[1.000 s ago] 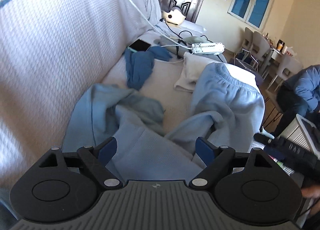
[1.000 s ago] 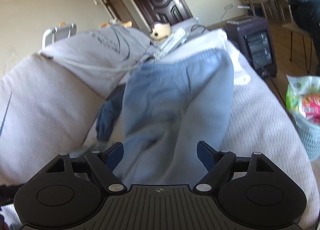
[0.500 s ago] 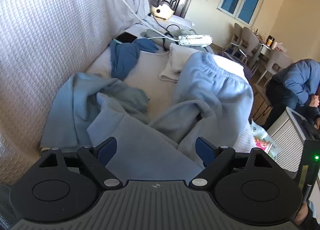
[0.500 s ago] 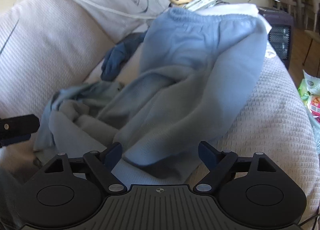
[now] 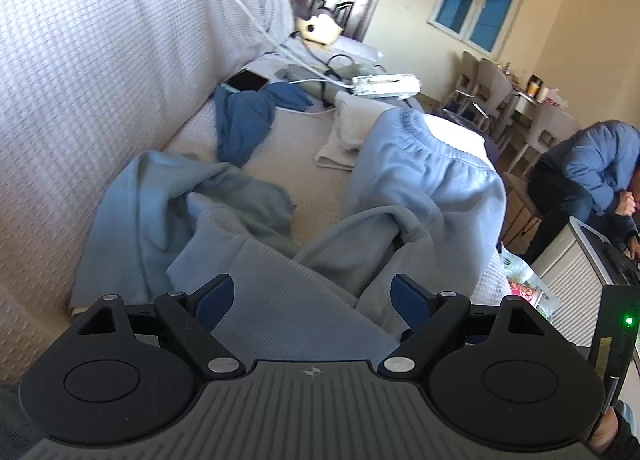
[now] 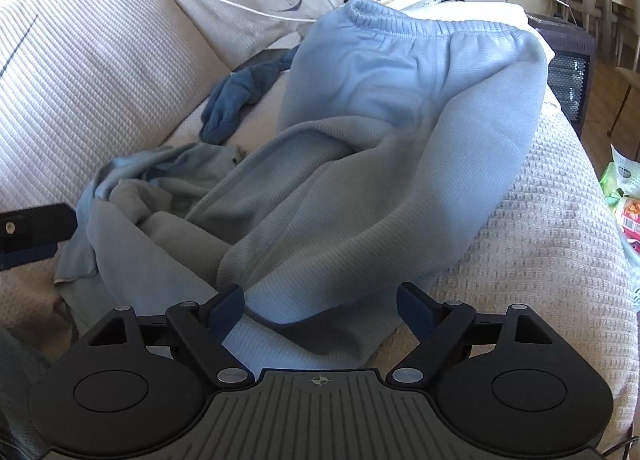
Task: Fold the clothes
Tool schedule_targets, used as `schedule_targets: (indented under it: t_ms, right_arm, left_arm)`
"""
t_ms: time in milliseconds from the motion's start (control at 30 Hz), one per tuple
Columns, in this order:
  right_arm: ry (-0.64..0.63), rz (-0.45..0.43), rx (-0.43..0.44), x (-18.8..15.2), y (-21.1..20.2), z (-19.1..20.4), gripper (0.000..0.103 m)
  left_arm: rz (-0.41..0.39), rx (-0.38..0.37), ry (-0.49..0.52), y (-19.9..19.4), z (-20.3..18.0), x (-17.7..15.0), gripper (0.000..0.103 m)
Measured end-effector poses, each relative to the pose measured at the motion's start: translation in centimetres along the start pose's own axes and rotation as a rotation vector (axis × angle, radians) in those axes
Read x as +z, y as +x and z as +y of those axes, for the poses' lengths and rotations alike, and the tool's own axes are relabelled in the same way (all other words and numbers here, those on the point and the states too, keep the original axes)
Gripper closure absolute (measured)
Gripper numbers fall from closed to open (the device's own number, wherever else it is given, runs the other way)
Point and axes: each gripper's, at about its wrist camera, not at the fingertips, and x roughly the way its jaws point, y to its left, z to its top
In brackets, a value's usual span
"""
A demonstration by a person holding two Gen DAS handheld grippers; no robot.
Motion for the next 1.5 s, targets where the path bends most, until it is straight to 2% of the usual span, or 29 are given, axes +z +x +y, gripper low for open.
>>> schedule_targets:
  t_ms: [67, 167, 200, 233, 267, 300, 400, 533, 800, 900, 1033, 1133, 1267, 1500]
  right_arm:
    - [0.0, 0.007, -0.011, 0.0, 0.2, 0.0, 0.015]
    - [0.005, 0.01, -0.024, 0.0, 0.2, -0.1, 0.015]
    - [0.008, 0.009, -0.028, 0.1, 0.2, -0.1, 0.015]
    - [0.012, 0.01, -0.032, 0.1, 0.3, -0.2, 0.015]
    - [0.016, 0.013, -0.035, 0.1, 0.3, -0.2, 0.015]
    - [0.018, 0.014, -0.039, 0.1, 0.3, -0.3, 0.015]
    - [0.024, 0.016, -0.047, 0.1, 0.4, -0.4, 0.015]
    - [0.021, 0.018, -0.05, 0.1, 0.4, -0.3, 0.015]
    - [0.064, -0.021, -0.086, 0.3, -0.2, -1.1, 0.015]
    - [0.106, -0.041, -0.095, 0.5, -0.5, -1.7, 0.015]
    - [0.135, -0.056, -0.105, 0.6, -0.8, -2.2, 0.015]
    - [0.135, -0.074, -0.111, 0.6, -1.1, -2.2, 0.015]
    - [0.122, -0.087, -0.113, 0.6, -1.3, -2.0, 0.015]
    - [0.136, -0.113, -0.136, 0.6, -1.7, -2.2, 0.015]
  left_arm:
    - [0.001, -0.006, 0.026, 0.5, -0.4, -0.1, 0.019]
    - [0.009, -0.015, 0.058, 1.5, -0.9, -0.4, 0.03]
    - [0.014, -0.019, 0.069, 1.9, -1.0, -0.5, 0.043]
    - [0.024, -0.022, 0.076, 2.3, -1.1, -0.6, 0.06]
    - [0.037, -0.02, 0.075, 2.7, -1.1, -0.8, 0.069]
    - [0.054, -0.021, 0.07, 3.1, -1.0, -0.9, 0.084]
    - [0.085, -0.029, 0.069, 3.7, -0.9, -1.5, 0.098]
    - [0.091, -0.065, 0.088, 3.1, -1.1, -1.9, 0.102]
    - [0.075, -0.168, 0.068, 0.7, -1.4, -1.2, 0.103]
    - [0.061, -0.178, 0.091, 0.2, -2.0, -1.1, 0.103]
    - [0.072, -0.19, 0.07, 0.1, -1.9, -1.1, 0.103]
    - [0.085, -0.211, 0.053, -0.2, -1.9, -1.3, 0.103]
    - [0.104, -0.281, 0.028, -1.3, -1.9, -1.8, 0.103]
    - [0.105, -0.301, 0.029, -2.2, -1.7, -1.9, 0.103]
